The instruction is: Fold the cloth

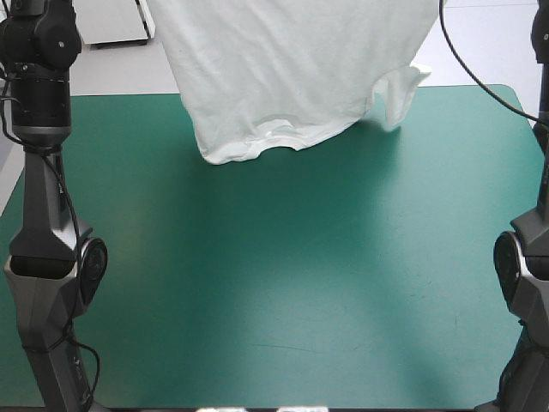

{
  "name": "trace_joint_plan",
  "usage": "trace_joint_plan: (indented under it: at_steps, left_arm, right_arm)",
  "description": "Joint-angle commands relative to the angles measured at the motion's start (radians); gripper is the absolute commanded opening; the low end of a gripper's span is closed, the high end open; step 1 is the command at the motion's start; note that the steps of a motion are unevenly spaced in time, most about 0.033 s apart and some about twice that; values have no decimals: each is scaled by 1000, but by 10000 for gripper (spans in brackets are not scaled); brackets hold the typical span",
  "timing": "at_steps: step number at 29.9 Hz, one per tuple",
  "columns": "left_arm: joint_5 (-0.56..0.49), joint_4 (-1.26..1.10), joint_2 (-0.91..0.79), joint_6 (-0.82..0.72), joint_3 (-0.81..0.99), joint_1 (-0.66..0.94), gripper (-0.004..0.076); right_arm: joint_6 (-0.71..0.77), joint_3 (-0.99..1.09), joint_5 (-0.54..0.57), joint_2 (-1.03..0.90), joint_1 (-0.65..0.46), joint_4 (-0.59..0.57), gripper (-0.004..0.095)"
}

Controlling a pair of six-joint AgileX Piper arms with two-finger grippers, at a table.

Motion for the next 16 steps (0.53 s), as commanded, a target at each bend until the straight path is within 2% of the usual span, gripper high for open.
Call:
trace_joint_plan:
  at_steps: [1,3,5,7,12,16]
  left_arm:
    - [146,-7,-21,-18,-21,22,-9]
    - [290,-3,-16,-18,-21,22,-9]
    - [418,25,-7,-40,-21,22,-9]
    - [548,61,-3,-72,-21,22,-9]
    - [882,171,16,-213,-21,22,-9]
    - [1101,184,35,-234,-16,22,-9]
  right_arm:
    - [-18,-21,82,1,-20,-12,-17]
    - [-30,-20,160,18,-18,5,-17]
    - [-104,-13,263,29,-18,39,-17]
    - [-172,36,317,28,-18,95,-17]
    - [-263,211,373,-24,-18,178,-17]
    - [-288,402,412,-81,-18,196,-17]
